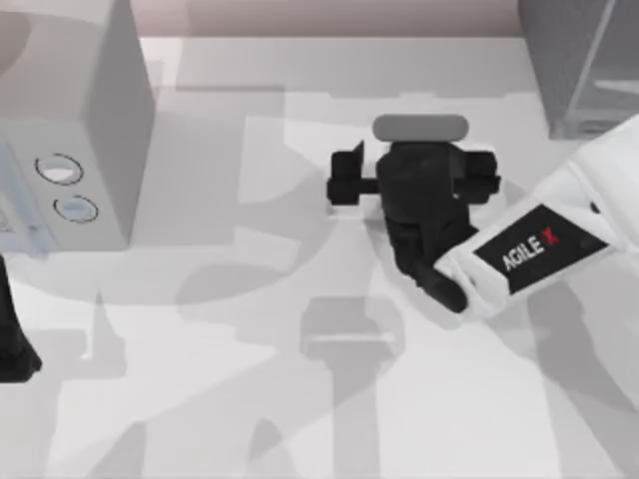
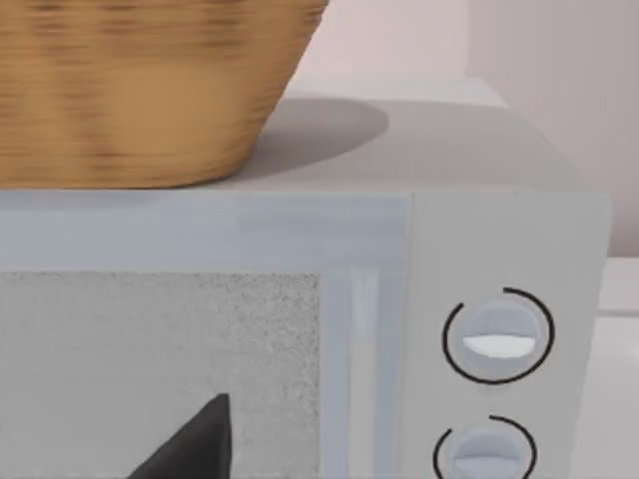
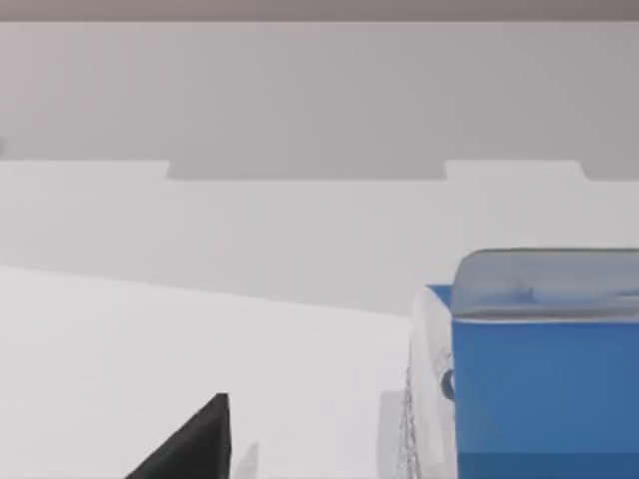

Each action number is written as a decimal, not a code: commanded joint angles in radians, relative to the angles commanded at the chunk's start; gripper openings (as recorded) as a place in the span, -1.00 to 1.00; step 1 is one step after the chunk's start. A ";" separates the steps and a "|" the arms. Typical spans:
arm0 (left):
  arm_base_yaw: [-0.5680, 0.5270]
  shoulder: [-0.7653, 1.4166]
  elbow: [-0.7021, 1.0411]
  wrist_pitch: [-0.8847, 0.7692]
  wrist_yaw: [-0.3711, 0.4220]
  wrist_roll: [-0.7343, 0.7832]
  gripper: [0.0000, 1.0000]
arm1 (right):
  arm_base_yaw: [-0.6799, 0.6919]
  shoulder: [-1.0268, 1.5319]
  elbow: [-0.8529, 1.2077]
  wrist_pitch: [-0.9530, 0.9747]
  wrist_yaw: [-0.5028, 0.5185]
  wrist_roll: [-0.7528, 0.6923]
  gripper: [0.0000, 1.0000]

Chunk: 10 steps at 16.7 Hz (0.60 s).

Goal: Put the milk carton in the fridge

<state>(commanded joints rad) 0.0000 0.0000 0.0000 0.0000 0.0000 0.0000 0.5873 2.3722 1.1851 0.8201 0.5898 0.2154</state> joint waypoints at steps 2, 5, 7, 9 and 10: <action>0.000 0.000 0.000 0.000 0.000 0.000 1.00 | -0.016 0.036 0.053 -0.013 -0.015 -0.007 1.00; 0.000 0.000 0.000 0.000 0.000 0.000 1.00 | -0.029 0.064 0.093 -0.023 -0.026 -0.013 1.00; 0.000 0.000 0.000 0.000 0.000 0.000 1.00 | -0.029 0.064 0.093 -0.023 -0.026 -0.013 1.00; 0.000 0.000 0.000 0.000 0.000 0.000 1.00 | -0.029 0.064 0.093 -0.023 -0.026 -0.013 0.85; 0.000 0.000 0.000 0.000 0.000 0.000 1.00 | -0.029 0.064 0.093 -0.023 -0.026 -0.013 0.70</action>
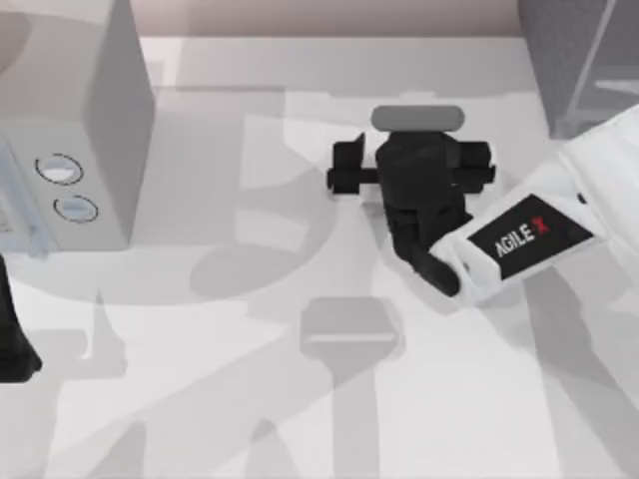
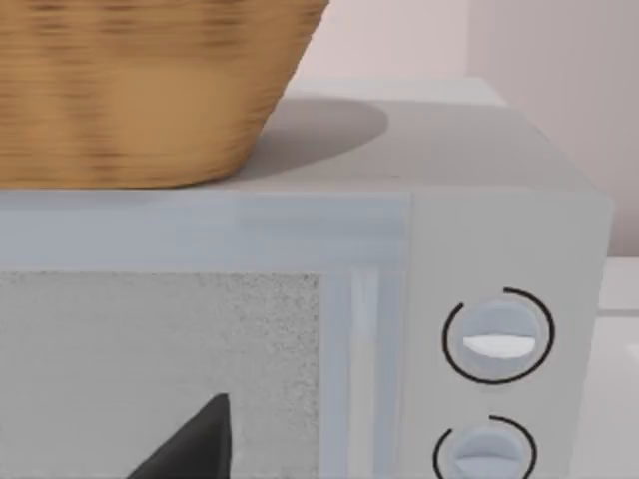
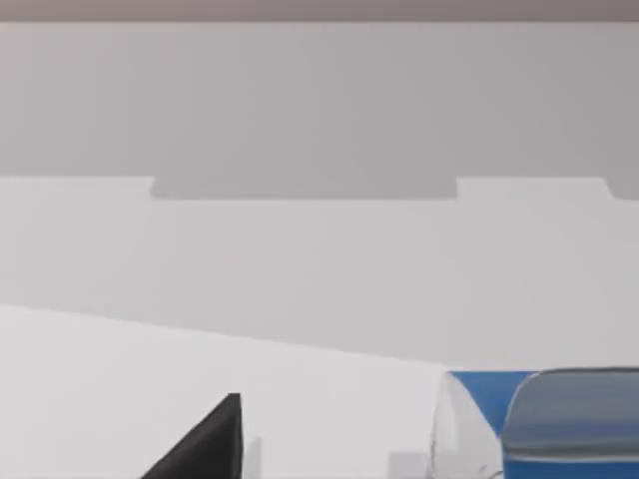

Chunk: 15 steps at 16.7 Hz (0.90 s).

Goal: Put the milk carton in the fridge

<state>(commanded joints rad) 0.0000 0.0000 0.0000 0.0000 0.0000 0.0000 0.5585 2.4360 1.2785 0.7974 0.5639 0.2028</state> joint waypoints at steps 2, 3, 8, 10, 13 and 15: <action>0.000 0.000 0.000 0.000 0.000 0.000 1.00 | 0.000 0.000 0.000 0.000 0.000 0.000 0.40; 0.000 0.000 0.000 0.000 0.000 0.000 1.00 | 0.000 0.000 0.000 0.000 0.000 0.000 0.25; 0.000 0.000 0.000 0.000 0.000 0.000 1.00 | 0.000 0.000 0.000 0.000 0.000 0.000 -0.51; 0.000 0.000 0.000 0.000 0.000 0.000 1.00 | 0.000 0.000 0.000 0.000 0.000 0.000 -0.81; 0.000 0.000 0.000 0.000 0.000 0.000 1.00 | 0.000 0.000 0.000 0.000 0.000 0.000 -1.00; 0.000 0.000 0.000 0.000 0.000 0.000 1.00 | 0.000 0.000 0.000 0.000 0.000 0.000 -1.00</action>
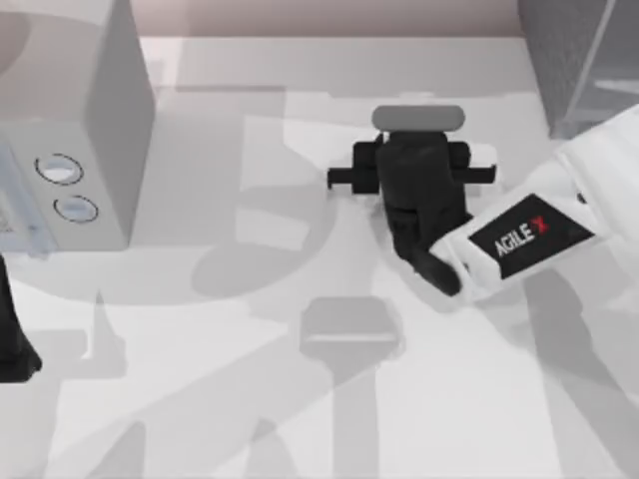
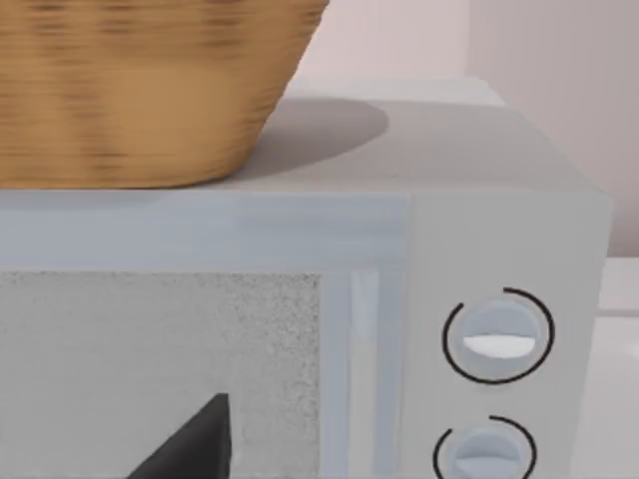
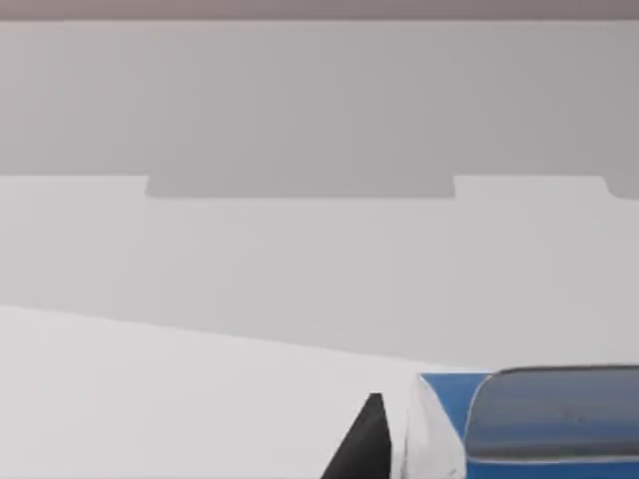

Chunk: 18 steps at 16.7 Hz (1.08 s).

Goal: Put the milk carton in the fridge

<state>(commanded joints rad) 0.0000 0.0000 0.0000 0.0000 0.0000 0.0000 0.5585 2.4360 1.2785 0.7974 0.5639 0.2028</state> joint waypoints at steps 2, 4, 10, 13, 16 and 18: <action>0.000 0.000 0.000 0.000 0.000 0.000 1.00 | 0.000 0.000 0.000 0.000 0.000 0.000 -1.00; 0.000 0.000 0.000 0.000 0.000 0.000 1.00 | 0.000 0.000 0.000 0.000 0.000 0.000 -1.00; 0.000 0.000 0.000 0.000 0.000 0.000 1.00 | 0.002 -0.096 0.027 -0.113 0.001 -0.001 -1.00; 0.000 0.000 0.000 0.000 0.000 0.000 1.00 | 0.002 -0.209 0.057 -0.277 -0.001 0.000 -1.00; 0.000 0.000 0.000 0.000 0.000 0.000 1.00 | 0.003 -0.317 0.090 -0.417 -0.004 0.002 -1.00; 0.000 0.000 0.000 0.000 0.000 0.000 1.00 | 0.003 -0.358 0.101 -0.460 -0.005 0.003 -1.00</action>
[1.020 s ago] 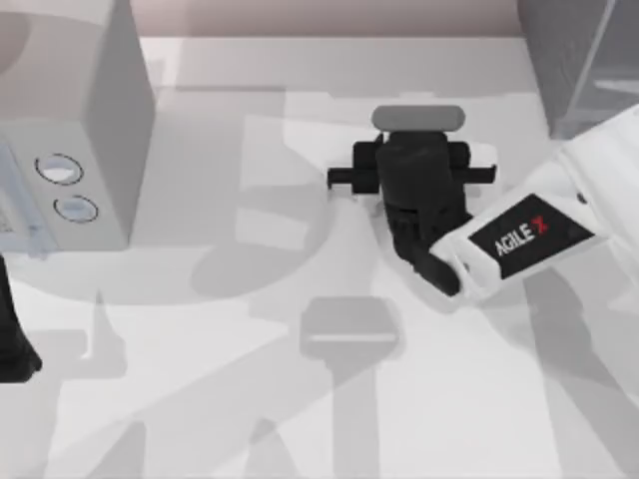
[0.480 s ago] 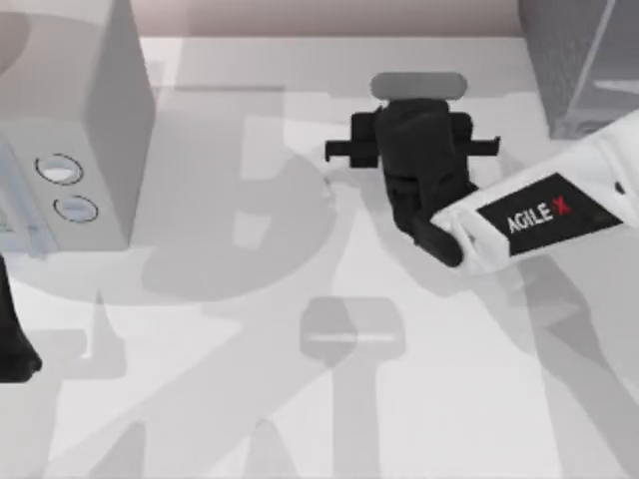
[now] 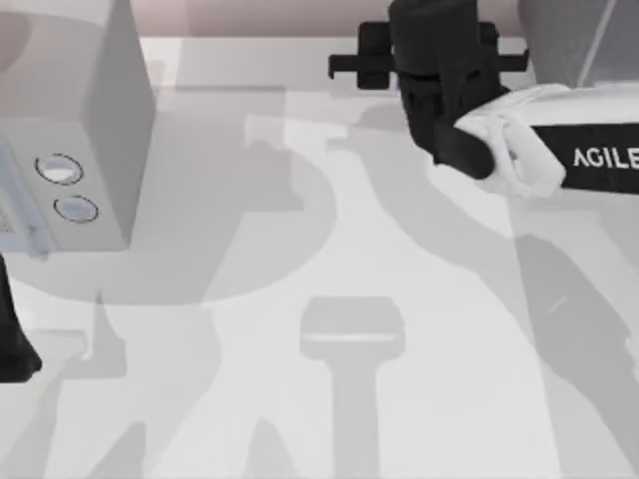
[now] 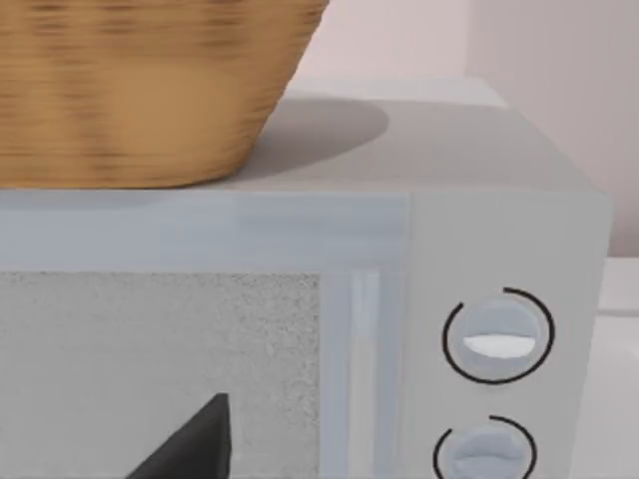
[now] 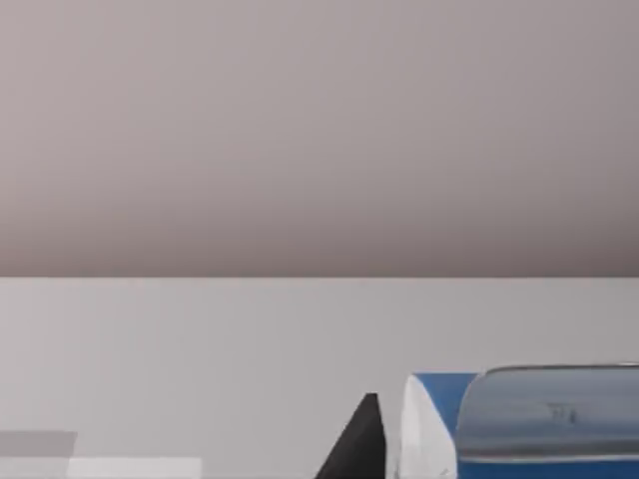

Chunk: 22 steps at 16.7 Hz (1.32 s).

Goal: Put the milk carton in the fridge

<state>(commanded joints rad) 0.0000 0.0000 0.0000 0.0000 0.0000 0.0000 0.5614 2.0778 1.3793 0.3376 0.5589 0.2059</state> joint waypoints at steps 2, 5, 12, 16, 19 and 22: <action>0.000 0.000 0.000 0.000 0.000 0.000 1.00 | 0.000 -0.005 0.001 -0.005 0.000 0.000 -1.00; 0.000 0.000 0.000 0.000 0.000 0.000 1.00 | 0.000 -0.002 -0.001 -0.002 0.000 0.002 -1.00; 0.000 0.000 0.000 0.000 0.000 0.000 1.00 | -0.094 -0.295 -0.273 -0.028 -0.174 -0.016 -1.00; 0.000 0.000 0.000 0.000 0.000 0.000 1.00 | -0.202 -0.687 -0.564 -0.076 -0.324 -0.045 -1.00; 0.000 0.000 0.000 0.000 0.000 0.000 1.00 | -0.292 -1.047 -0.793 -0.127 -0.421 -0.075 -1.00; 0.000 0.000 0.000 0.000 0.000 0.000 1.00 | -0.379 -1.402 -1.005 -0.185 -0.493 -0.109 -1.00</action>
<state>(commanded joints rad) 0.0000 0.0000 0.0000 0.0000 0.0000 0.0000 0.1828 0.6759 0.3741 0.1531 0.0658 0.0970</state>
